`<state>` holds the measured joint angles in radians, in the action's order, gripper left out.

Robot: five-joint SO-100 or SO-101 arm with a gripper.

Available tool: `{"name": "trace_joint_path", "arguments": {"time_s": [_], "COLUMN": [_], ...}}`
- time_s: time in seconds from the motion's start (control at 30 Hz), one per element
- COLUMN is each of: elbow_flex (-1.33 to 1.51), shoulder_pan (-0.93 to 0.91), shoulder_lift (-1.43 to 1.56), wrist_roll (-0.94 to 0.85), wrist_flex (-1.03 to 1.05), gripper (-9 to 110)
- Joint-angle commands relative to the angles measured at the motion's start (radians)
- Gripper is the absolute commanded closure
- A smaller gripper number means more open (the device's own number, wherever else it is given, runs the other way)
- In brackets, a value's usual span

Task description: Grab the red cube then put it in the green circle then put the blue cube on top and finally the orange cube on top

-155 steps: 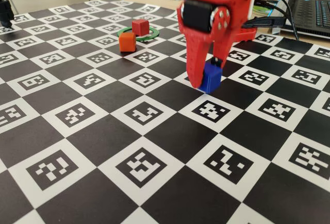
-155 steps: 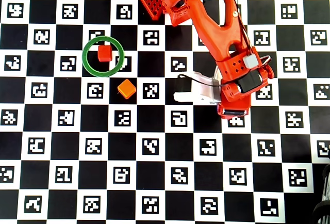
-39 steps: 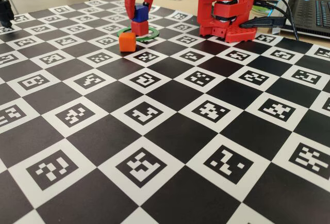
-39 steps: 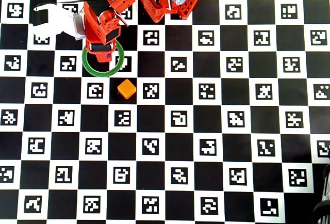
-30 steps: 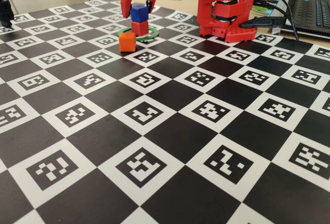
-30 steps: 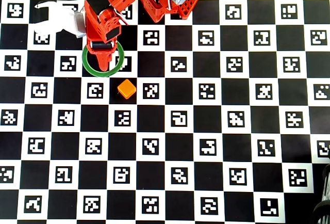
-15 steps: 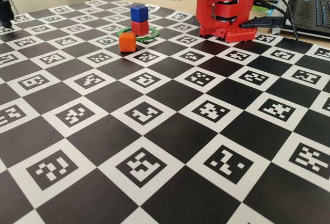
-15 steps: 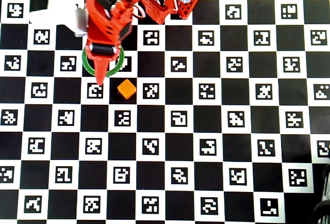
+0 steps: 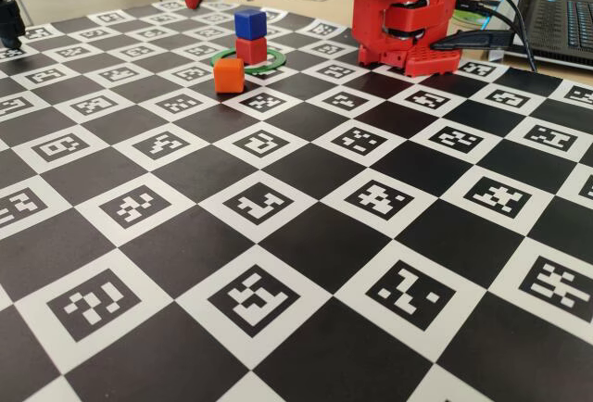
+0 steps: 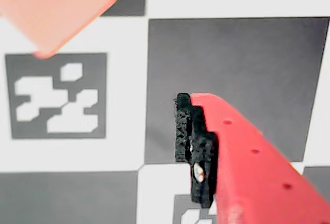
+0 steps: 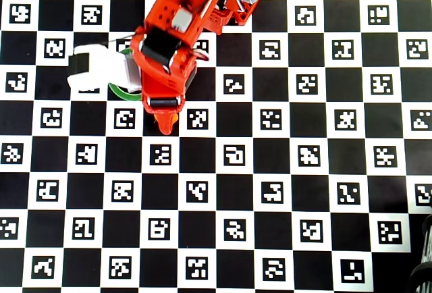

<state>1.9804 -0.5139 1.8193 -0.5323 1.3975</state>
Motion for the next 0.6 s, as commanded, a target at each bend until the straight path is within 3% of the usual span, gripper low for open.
{"name": "trace_joint_path", "arguments": {"time_s": [0.0,0.27,0.57], "elbow_flex": [0.058,0.181,0.256], "shoulder_pan": [-0.014,-0.003,-0.005], "shoulder_lift": [0.018,0.055,0.048], "wrist_roll": [0.012,0.080,0.127], "wrist_flex": [-0.087,-0.218,-0.342], "gripper": [59,52,51]}}
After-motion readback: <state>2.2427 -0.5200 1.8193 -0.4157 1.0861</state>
